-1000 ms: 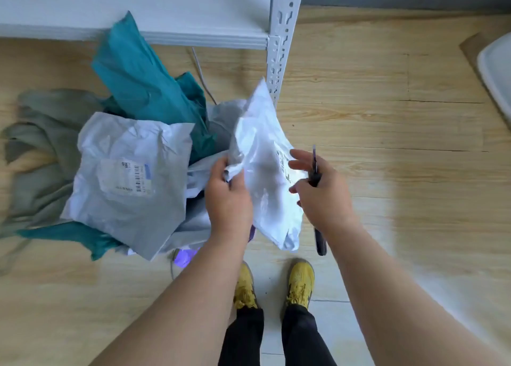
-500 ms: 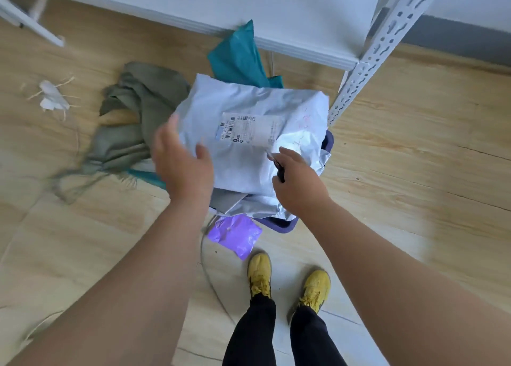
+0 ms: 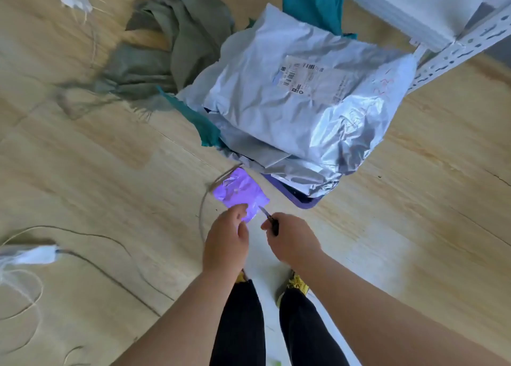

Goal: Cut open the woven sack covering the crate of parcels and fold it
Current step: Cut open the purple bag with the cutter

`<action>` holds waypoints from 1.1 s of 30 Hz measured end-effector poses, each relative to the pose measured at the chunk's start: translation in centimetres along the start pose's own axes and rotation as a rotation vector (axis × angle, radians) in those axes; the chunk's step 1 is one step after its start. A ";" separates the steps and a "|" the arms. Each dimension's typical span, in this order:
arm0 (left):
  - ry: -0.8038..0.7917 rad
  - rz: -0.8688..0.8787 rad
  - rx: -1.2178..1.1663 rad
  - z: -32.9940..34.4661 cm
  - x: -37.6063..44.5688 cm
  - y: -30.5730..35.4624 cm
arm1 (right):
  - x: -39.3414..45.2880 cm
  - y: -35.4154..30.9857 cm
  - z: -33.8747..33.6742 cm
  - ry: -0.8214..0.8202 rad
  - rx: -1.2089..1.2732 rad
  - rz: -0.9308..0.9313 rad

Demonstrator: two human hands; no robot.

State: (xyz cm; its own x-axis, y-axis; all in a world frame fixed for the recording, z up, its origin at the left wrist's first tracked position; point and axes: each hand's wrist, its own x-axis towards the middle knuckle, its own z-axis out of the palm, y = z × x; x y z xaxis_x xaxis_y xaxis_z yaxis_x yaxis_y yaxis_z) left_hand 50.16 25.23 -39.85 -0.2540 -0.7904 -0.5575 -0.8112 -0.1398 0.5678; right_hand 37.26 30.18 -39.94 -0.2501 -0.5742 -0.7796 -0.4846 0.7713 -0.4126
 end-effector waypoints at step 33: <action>0.031 -0.865 -0.684 18.6 20.2 -23.5 | 30.0 8.8 20.4 -0.038 0.314 0.279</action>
State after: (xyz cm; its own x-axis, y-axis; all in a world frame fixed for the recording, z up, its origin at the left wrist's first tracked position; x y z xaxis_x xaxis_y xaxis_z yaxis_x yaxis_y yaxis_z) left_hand 54.31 23.66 -75.71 0.2803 -0.2800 -0.9181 -0.2439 -0.9459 0.2140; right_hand 42.54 25.33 -76.56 -0.3019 -0.3254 -0.8961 -0.1226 0.9454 -0.3020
